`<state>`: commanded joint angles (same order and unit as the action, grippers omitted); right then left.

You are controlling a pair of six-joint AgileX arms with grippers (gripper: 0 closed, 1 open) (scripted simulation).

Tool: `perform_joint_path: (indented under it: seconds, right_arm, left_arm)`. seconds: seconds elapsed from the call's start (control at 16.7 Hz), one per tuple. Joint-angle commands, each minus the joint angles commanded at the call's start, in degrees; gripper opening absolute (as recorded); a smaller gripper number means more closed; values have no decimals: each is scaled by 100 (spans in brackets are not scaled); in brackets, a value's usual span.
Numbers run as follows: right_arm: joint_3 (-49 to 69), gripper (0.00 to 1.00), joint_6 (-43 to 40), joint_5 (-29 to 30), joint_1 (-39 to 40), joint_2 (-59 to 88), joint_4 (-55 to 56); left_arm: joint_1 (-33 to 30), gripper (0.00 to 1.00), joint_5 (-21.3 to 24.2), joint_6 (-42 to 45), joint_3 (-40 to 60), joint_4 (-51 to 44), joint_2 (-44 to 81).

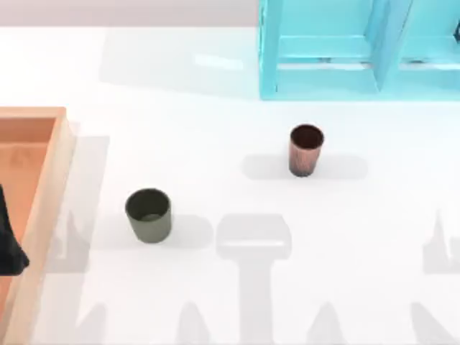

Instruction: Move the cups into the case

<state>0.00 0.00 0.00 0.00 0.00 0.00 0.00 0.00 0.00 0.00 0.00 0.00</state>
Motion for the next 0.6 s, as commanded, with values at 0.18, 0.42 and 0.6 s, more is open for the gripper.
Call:
perform_joint_path:
  seconds: [0.18,0.42,0.6]
  right_arm:
    - [0,100,0,0,0,0,0]
    - [0,100,0,0,0,0,0]
    - [0,100,0,0,0,0,0]
  left_arm:
    - [-6,100,-5,-27,49,-16,41]
    - [-129,100,-79,-412,815,-318,721]
    - [-334,100,-194,-889,1915,-855,1779]
